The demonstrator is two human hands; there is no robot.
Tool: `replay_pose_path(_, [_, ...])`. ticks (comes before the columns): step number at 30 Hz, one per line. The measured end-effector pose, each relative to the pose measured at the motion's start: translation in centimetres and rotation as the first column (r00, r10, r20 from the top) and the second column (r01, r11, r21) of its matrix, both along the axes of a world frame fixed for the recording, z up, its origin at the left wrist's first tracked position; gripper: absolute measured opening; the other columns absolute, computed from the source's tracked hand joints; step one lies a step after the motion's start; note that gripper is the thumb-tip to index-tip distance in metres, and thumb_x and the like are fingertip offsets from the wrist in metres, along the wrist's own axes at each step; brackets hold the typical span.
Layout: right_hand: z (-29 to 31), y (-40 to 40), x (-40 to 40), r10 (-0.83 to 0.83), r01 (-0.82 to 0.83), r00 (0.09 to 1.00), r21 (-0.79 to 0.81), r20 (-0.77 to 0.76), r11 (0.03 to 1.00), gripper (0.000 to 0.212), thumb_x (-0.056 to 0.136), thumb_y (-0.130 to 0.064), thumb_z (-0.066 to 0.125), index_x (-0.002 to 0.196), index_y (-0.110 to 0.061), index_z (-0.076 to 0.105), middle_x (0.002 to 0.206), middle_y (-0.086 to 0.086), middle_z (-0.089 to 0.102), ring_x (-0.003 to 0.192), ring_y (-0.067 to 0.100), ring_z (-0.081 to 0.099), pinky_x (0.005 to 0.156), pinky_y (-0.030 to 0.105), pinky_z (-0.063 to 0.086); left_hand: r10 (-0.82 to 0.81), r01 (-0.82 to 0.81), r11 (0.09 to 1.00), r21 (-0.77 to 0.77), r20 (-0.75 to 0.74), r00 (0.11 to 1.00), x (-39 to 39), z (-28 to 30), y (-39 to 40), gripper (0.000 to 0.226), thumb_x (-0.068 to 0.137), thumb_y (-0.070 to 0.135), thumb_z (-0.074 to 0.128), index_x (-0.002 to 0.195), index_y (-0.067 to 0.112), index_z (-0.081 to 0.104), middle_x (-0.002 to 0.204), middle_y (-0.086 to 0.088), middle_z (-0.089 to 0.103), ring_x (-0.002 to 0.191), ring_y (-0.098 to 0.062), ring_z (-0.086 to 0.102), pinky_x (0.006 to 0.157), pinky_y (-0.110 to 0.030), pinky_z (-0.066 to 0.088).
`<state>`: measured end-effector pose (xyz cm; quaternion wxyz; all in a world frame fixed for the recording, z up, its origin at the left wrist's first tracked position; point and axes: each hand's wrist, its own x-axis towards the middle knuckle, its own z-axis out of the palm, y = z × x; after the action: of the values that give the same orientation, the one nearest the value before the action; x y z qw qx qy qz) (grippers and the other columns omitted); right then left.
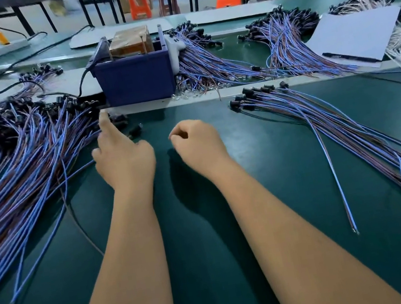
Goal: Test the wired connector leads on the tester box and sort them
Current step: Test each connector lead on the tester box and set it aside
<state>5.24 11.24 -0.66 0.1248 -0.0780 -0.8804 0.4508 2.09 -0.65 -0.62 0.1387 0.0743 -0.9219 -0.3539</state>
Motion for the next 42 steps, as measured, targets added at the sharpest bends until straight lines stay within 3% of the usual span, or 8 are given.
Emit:
replay_pose_path(8, [0.0, 0.2, -1.1, -0.132, 0.135, 0.988, -0.038, 0.074, 0.99, 0.021, 0.087, -0.016, 0.046, 0.087, -0.007, 0.066, 0.085, 0.005, 0.067, 0.085, 0.028, 0.06, 0.065, 0.033, 0.048, -0.05, 0.065, 0.971, -0.228, 0.073, 0.996, -0.3, -0.4, 0.3, 0.039, 0.096, 0.015, 0.045, 0.134, 0.016, 0.051, 0.131, -0.017, 0.051, 0.119, -0.038, 0.047, 0.096, -0.044, 0.036])
replay_pose_path(14, [-0.2, 0.7, -0.2, 0.019, -0.022, 1.0, -0.159, -0.019, 0.987, 0.019, 0.092, -0.017, 0.051, 0.083, -0.02, 0.068, 0.065, -0.009, 0.059, 0.068, 0.015, 0.055, 0.062, 0.028, 0.043, -0.119, 0.189, 0.945, 0.268, -0.259, 0.959, -0.3, 0.0, 1.3, 0.023, 0.101, 0.012, 0.046, 0.118, 0.012, 0.062, 0.117, -0.005, 0.057, 0.09, -0.013, 0.051, 0.079, -0.02, 0.037])
replay_pose_path(17, [-0.1, 0.7, 0.1, 0.006, -0.036, 0.996, -0.365, -0.083, 0.93, 0.024, 0.098, -0.014, 0.043, 0.087, -0.021, 0.063, 0.064, 0.001, 0.058, 0.047, 0.01, 0.049, 0.047, 0.021, 0.039, -0.212, 0.387, 0.674, 0.629, -0.337, 0.917, 0.3, 1.1, 2.4, 0.021, 0.093, -0.001, 0.054, 0.103, 0.012, 0.068, 0.094, 0.007, 0.068, 0.082, -0.002, 0.061, 0.079, -0.019, 0.048])
replay_pose_path(22, [0.8, 0.7, 0.2, 0.036, -0.118, 0.991, -0.72, -0.128, 0.684, 0.031, 0.104, -0.024, 0.036, 0.094, -0.019, 0.065, 0.079, 0.004, 0.062, 0.061, 0.016, 0.059, 0.054, 0.028, 0.048, -0.571, 0.397, -0.109, 0.911, -0.385, 0.726, 1.7, 1.9, 3.2, 0.028, 0.086, 0.019, 0.048, 0.094, 0.002, 0.068, 0.081, -0.006, 0.069, 0.07, -0.015, 0.063, 0.069, -0.024, 0.052])
replay_pose_path(26, [0.9, 1.6, 0.6, 0.108, -0.213, 0.977, -0.823, -0.184, 0.526, 0.044, 0.1, -0.013, 0.043, 0.067, -0.022, 0.07, 0.062, -0.006, 0.064, 0.057, 0.009, 0.059, 0.052, 0.02, 0.047, -0.768, 0.445, -0.01, 0.896, -0.291, 0.57, 2.1, 2.0, 3.4, 0.037, 0.089, 0.027, 0.047, 0.065, 0.005, 0.064, 0.062, -0.009, 0.058, 0.059, -0.018, 0.053, 0.058, -0.024, 0.046])
replay_pose_path(29, [1.3, 2.3, 0.3, -0.024, -0.09, 0.993, -0.885, -0.113, 0.456, 0.022, 0.102, -0.009, 0.043, 0.099, -0.009, 0.065, 0.062, 0.002, 0.066, 0.055, 0.013, 0.062, 0.052, 0.021, 0.051, -0.871, 0.497, 0.146, 0.856, -0.127, 0.475, 2.2, 2.0, 3.2, 0.046, 0.086, 0.034, 0.049, 0.047, 0.009, 0.055, 0.051, -0.01, 0.04, 0.055, -0.026, 0.03, 0.054, -0.032, 0.023])
replay_pose_path(36, [1.3, 3.3, 0.7, -0.043, -0.109, 0.991, -0.962, -0.124, 0.25, 0.02, 0.105, -0.019, 0.037, 0.105, -0.006, 0.052, 0.069, 0.002, 0.066, 0.051, 0.013, 0.059, 0.039, 0.021, 0.046, -0.962, 0.549, 0.141, 0.824, -0.016, 0.272, 2.3, 1.8, 2.7, 0.044, 0.092, 0.036, 0.039, 0.081, 0.02, 0.079, 0.065, -0.002, 0.065, 0.056, -0.009, 0.056, 0.048, -0.018, 0.039])
replay_pose_path(42, [1.2, 3.4, 0.4, 0.01, -0.176, 0.984, -0.967, -0.177, 0.182, 0.02, 0.103, -0.014, 0.037, 0.097, -0.011, 0.056, 0.06, 0.001, 0.061, 0.049, 0.013, 0.051, 0.048, 0.024, 0.041, -0.782, 0.405, 0.339, 0.849, 0.016, 0.623, 0.7, 1.3, 1.8, 0.039, 0.095, 0.036, 0.047, 0.074, 0.021, 0.076, 0.066, 0.001, 0.065, 0.049, -0.008, 0.044, 0.046, -0.015, 0.036])
